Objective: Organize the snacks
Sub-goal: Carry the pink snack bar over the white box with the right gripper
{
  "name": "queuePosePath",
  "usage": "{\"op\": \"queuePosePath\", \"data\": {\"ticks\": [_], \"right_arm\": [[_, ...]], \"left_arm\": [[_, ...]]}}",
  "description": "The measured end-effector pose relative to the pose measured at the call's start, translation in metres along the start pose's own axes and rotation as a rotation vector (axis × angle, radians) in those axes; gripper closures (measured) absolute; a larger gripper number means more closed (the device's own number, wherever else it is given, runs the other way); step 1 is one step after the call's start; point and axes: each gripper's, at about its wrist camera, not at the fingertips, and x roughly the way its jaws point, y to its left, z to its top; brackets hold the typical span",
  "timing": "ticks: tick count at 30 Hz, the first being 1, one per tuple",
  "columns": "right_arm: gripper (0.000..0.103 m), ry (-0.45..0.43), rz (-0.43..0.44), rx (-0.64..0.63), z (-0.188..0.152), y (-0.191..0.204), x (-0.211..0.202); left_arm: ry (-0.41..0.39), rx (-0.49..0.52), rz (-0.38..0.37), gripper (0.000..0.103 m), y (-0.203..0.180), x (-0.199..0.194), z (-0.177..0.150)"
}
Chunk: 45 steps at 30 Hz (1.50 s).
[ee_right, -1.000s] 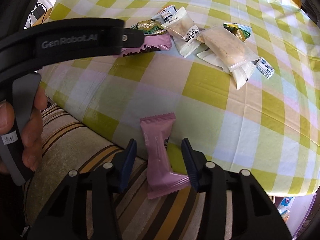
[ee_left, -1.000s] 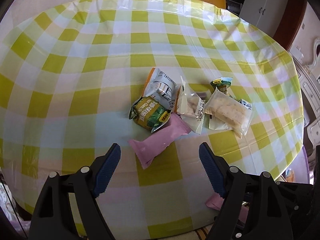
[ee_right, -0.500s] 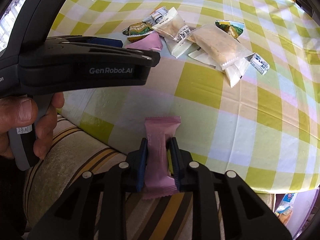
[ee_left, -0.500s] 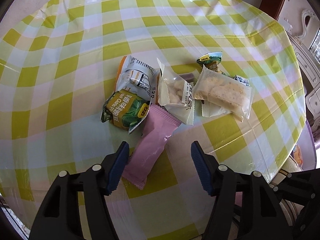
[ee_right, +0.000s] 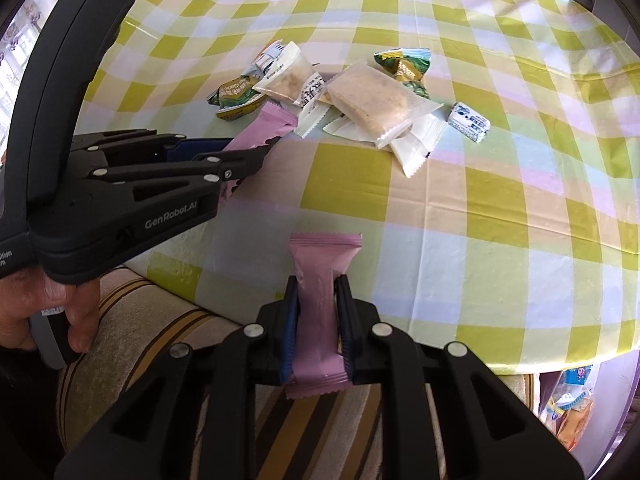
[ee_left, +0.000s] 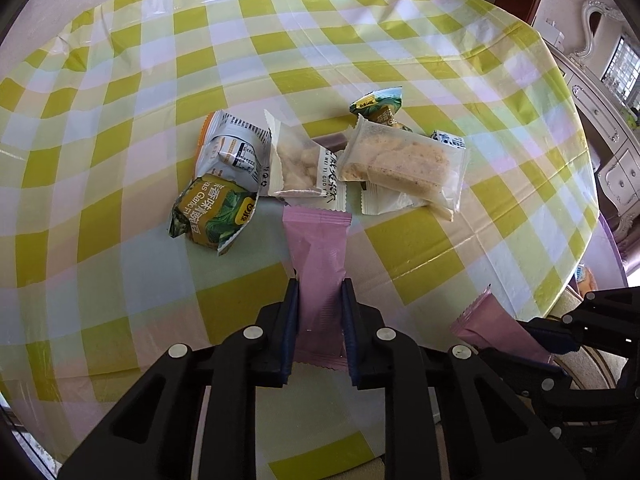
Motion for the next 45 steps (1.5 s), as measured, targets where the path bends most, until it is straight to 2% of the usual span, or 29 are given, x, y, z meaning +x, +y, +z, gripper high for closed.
{"op": "queuePosePath", "data": {"ticks": [13, 22, 31, 45], "right_arm": [[0.085, -0.053, -0.041, 0.083, -0.010, -0.033, -0.024], [0.085, -0.074, -0.078, 0.157, -0.020, -0.061, -0.035], [0.085, -0.099, -0.138, 0.259, -0.040, -0.107, -0.050], [0.085, -0.105, -0.252, 0.450, -0.093, -0.192, -0.071]], "left_arm": [[-0.071, -0.080, -0.024, 0.084, -0.006, -0.037, -0.022], [-0.114, -0.072, -0.056, 0.084, -0.027, -0.058, -0.028], [-0.122, 0.014, -0.130, 0.084, -0.078, -0.061, -0.023], [-0.080, 0.226, -0.261, 0.084, -0.192, -0.044, -0.008]]}}
